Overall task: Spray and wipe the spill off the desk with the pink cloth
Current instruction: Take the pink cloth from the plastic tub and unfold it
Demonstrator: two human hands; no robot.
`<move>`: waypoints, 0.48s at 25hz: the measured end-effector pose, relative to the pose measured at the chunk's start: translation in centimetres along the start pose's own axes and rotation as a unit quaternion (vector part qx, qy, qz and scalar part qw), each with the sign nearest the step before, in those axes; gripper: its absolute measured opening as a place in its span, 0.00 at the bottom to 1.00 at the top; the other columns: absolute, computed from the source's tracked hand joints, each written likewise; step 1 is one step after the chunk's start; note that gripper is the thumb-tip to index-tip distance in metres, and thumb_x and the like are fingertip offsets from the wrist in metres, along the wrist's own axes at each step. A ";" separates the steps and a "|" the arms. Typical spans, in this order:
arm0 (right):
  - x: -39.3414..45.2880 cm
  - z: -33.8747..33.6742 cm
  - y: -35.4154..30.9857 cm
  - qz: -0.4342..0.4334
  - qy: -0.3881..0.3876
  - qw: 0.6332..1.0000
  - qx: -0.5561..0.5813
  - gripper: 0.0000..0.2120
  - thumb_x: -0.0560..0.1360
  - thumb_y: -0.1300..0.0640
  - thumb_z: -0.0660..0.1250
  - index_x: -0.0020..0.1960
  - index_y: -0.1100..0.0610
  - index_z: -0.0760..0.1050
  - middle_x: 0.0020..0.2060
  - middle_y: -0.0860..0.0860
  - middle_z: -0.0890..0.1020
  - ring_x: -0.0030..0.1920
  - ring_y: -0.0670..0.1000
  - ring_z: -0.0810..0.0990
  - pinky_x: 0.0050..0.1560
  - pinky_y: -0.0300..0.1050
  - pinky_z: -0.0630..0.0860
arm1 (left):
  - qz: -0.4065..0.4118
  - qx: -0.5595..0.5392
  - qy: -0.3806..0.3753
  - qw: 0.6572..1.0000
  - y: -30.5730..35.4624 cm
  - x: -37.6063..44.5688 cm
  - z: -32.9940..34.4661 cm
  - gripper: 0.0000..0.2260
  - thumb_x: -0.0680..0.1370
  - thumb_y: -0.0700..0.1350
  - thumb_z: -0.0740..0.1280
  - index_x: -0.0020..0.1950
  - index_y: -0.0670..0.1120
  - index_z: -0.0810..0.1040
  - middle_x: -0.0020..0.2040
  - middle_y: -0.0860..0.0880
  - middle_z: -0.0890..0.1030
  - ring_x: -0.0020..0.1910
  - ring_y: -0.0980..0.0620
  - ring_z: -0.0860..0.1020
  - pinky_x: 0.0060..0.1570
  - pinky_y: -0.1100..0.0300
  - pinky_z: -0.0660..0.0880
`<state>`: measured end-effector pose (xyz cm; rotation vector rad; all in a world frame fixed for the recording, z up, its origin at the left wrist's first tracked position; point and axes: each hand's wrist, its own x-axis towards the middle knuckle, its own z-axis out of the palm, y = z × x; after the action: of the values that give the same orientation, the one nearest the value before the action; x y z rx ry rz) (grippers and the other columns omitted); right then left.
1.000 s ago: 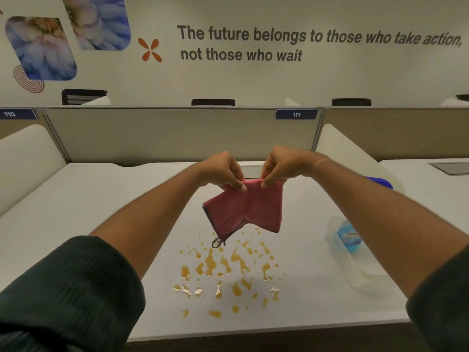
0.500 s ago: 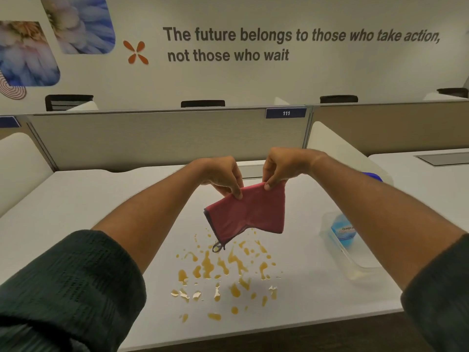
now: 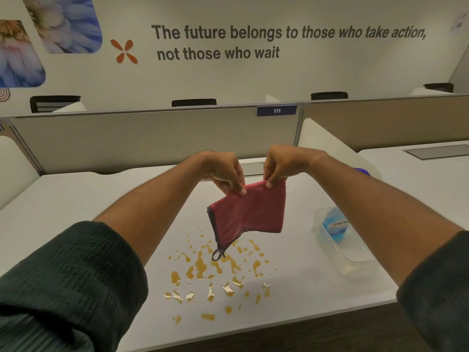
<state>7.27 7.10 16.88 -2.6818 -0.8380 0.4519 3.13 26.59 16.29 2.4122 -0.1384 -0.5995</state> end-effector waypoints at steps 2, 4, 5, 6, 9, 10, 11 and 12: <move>-0.3 0.2 0.5 -0.001 0.011 1.000 0.000 0.07 0.70 0.59 0.77 0.48 0.56 0.85 0.40 0.49 0.86 0.39 0.44 0.84 0.41 0.36 0.78 | 0.001 0.000 -0.005 1.000 0.3 0.5 0.4 0.05 0.69 0.36 0.77 0.42 0.42 0.84 0.37 0.46 0.85 0.38 0.52 0.83 0.40 0.61 0.81; -0.5 0.8 1.3 -0.001 0.024 1.000 -0.003 0.08 0.70 0.58 0.77 0.49 0.56 0.85 0.41 0.49 0.86 0.40 0.45 0.83 0.44 0.39 0.80 | 0.004 -0.003 -0.007 1.000 0.5 1.1 0.8 0.04 0.69 0.36 0.76 0.42 0.41 0.84 0.36 0.46 0.85 0.36 0.52 0.83 0.38 0.61 0.80; -0.8 1.0 1.9 0.001 0.034 0.999 -0.002 0.09 0.70 0.57 0.77 0.49 0.56 0.86 0.41 0.49 0.87 0.40 0.45 0.84 0.45 0.41 0.81 | 0.007 -0.005 -0.008 1.000 0.7 1.5 1.1 0.04 0.69 0.35 0.76 0.42 0.41 0.84 0.36 0.46 0.85 0.36 0.52 0.83 0.38 0.62 0.80; -1.1 1.3 2.4 0.002 0.045 0.999 -0.003 0.09 0.70 0.57 0.77 0.50 0.56 0.86 0.42 0.50 0.87 0.40 0.45 0.83 0.47 0.42 0.82 | 0.009 -0.006 -0.008 1.000 0.9 1.8 1.4 0.04 0.70 0.35 0.76 0.42 0.40 0.84 0.35 0.46 0.85 0.35 0.52 0.83 0.37 0.62 0.80; -1.9 2.1 4.1 0.007 0.075 0.997 -0.008 0.11 0.70 0.56 0.77 0.52 0.57 0.85 0.44 0.51 0.87 0.39 0.43 0.82 0.45 0.38 0.80 | 0.018 -0.010 -0.002 1.000 1.5 2.7 2.5 0.04 0.70 0.35 0.75 0.44 0.39 0.84 0.36 0.46 0.84 0.36 0.52 0.83 0.38 0.62 0.81; -2.3 2.4 4.6 0.011 0.086 0.996 -0.006 0.11 0.71 0.56 0.76 0.53 0.57 0.85 0.45 0.52 0.87 0.38 0.43 0.81 0.44 0.36 0.79 | 0.021 -0.010 -0.003 1.000 1.8 3.0 2.8 0.04 0.70 0.35 0.75 0.44 0.39 0.84 0.36 0.46 0.84 0.36 0.52 0.83 0.37 0.62 0.80; -2.7 2.6 5.2 0.017 0.098 0.995 -0.001 0.12 0.72 0.56 0.76 0.54 0.58 0.84 0.46 0.53 0.86 0.38 0.43 0.80 0.43 0.34 0.77 | 0.024 -0.010 -0.004 1.000 2.2 3.3 3.2 0.04 0.70 0.35 0.75 0.44 0.39 0.84 0.36 0.45 0.84 0.36 0.51 0.83 0.37 0.62 0.81; -3.1 2.9 5.8 0.024 0.115 0.993 0.005 0.13 0.72 0.55 0.75 0.55 0.59 0.84 0.47 0.53 0.86 0.39 0.43 0.80 0.41 0.32 0.76 | 0.027 -0.009 -0.006 1.000 2.5 3.6 3.5 0.03 0.70 0.35 0.75 0.43 0.39 0.84 0.36 0.45 0.84 0.36 0.51 0.83 0.38 0.62 0.81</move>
<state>6.62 1.25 12.80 -2.6829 -0.7030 0.1526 4.85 21.78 14.03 2.3807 -0.2018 -0.5886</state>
